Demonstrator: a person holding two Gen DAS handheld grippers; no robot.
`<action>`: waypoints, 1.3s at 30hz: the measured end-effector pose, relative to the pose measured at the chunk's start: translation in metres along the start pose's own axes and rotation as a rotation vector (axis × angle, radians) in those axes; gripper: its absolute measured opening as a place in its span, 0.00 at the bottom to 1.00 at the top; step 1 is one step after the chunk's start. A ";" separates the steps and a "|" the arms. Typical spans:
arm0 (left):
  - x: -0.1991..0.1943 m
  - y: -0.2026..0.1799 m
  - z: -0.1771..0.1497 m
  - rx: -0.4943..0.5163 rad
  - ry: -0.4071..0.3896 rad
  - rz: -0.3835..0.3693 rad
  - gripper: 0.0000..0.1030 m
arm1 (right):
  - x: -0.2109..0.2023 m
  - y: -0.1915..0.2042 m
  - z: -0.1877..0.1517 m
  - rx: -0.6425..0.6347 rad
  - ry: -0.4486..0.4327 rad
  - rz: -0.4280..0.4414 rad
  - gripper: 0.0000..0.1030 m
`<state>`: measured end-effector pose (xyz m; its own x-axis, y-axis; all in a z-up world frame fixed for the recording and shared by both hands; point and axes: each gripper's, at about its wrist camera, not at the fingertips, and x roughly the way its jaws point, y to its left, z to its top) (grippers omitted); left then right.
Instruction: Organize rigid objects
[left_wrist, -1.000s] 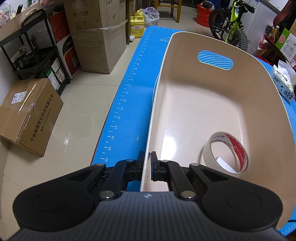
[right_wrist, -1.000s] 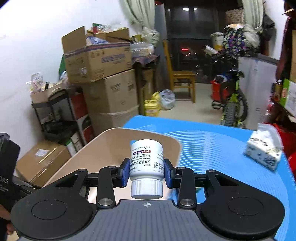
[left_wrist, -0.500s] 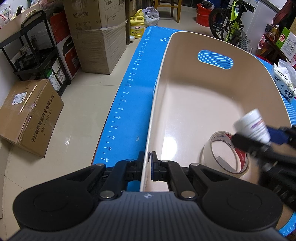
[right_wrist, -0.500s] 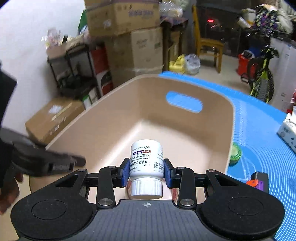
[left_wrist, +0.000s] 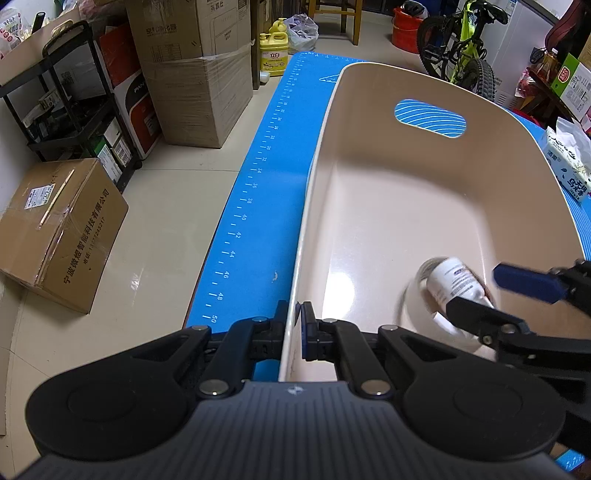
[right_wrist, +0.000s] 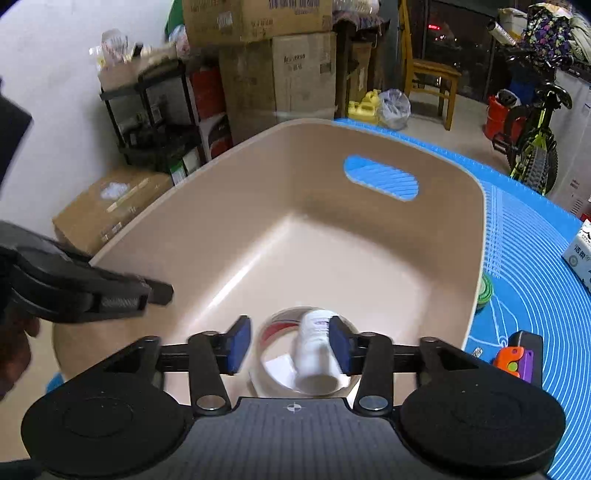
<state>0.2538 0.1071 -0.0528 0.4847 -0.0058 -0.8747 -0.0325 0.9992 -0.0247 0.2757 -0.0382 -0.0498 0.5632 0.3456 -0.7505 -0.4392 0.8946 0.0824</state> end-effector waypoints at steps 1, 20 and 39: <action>0.000 0.000 0.000 0.000 0.000 0.001 0.07 | -0.005 0.000 0.000 0.005 -0.021 0.004 0.62; 0.000 0.001 0.000 -0.005 -0.002 -0.008 0.08 | -0.065 -0.102 -0.018 0.165 -0.226 -0.272 0.94; 0.000 0.003 -0.001 -0.003 -0.002 -0.005 0.08 | -0.022 -0.176 -0.120 0.291 -0.107 -0.432 0.88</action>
<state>0.2532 0.1100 -0.0532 0.4866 -0.0102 -0.8736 -0.0325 0.9990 -0.0298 0.2567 -0.2369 -0.1261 0.7248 -0.0588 -0.6864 0.0528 0.9982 -0.0298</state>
